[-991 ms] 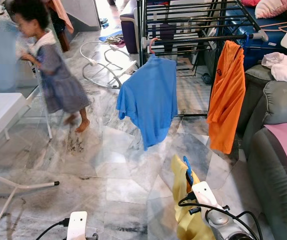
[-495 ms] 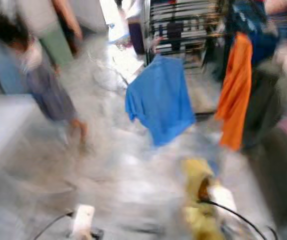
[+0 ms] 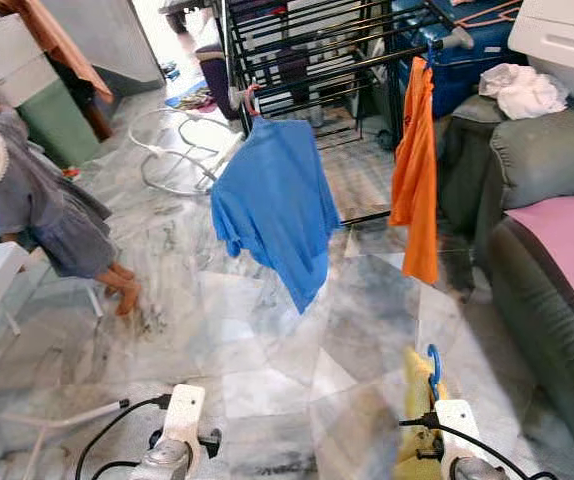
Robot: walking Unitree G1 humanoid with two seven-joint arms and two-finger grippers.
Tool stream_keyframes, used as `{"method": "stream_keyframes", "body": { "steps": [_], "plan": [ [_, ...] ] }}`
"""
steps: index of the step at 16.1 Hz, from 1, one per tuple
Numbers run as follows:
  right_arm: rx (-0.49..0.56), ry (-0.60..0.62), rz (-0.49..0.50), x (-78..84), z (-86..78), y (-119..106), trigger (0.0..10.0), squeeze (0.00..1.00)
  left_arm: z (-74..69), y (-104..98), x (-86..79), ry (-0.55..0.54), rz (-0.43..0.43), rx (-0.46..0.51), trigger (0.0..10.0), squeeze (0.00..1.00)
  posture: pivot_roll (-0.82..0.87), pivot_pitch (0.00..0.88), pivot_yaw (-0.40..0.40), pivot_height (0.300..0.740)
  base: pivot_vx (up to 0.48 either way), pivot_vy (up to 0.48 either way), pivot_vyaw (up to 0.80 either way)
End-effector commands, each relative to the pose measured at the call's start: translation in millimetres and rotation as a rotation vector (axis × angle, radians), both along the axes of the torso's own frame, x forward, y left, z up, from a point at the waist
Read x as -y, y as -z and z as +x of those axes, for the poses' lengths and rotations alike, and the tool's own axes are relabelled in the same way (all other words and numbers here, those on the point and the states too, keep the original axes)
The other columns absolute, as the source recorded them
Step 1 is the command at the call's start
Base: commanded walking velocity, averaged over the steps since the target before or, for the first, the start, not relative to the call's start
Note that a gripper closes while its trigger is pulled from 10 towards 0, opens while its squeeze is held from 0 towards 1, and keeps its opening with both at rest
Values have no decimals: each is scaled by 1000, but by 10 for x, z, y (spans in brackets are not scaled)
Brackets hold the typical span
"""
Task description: Hang hanger
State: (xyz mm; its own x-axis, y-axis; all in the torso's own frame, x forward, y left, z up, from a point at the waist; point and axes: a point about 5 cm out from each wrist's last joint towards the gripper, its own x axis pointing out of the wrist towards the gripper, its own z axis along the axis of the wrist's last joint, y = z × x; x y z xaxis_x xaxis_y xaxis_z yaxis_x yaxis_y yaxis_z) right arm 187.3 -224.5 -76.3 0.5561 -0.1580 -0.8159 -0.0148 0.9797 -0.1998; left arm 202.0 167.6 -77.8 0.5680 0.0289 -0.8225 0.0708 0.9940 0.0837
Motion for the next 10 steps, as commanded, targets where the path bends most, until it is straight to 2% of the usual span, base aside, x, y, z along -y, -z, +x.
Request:
{"method": "stream_keyframes", "body": {
  "steps": [1, 3, 4, 7, 9, 10],
  "plan": [
    [28, -45, 14, -98, 104, -34, 10000, 0, -72, 31, -85, -38, 15, -15, 10000, 0, -252, 0, 140, 740, 0, 0, 0],
    [29, -109, -7, -85, 176, -76, 10000, 0, -178, 59, -255, -112, 19, -16, 10000, 0, -196, 0, 73, 740, 0, 0, 0],
    [37, -161, -20, -105, 259, -119, 10000, 0, -244, 65, -388, -185, 31, -1, 10000, 0, -162, 0, 34, 740, 0, 0, 0],
    [58, -220, -24, -163, 396, -191, 10000, 0, -305, 62, -503, -237, 69, 28, 10000, 0, -105, 0, -23, 740, 0, 0, 0],
    [92, -226, 0, -221, 487, -241, 10000, 0, -275, 27, -554, -247, 80, 76, 10000, 0, -94, 0, -30, 740, 0, 0, 0],
    [137, -195, 41, -266, 570, -293, 10000, 0, -153, -46, -569, -255, 59, 145, 10000, 0, -88, 0, -19, 740, 0, 0, 0]
  ]
}}
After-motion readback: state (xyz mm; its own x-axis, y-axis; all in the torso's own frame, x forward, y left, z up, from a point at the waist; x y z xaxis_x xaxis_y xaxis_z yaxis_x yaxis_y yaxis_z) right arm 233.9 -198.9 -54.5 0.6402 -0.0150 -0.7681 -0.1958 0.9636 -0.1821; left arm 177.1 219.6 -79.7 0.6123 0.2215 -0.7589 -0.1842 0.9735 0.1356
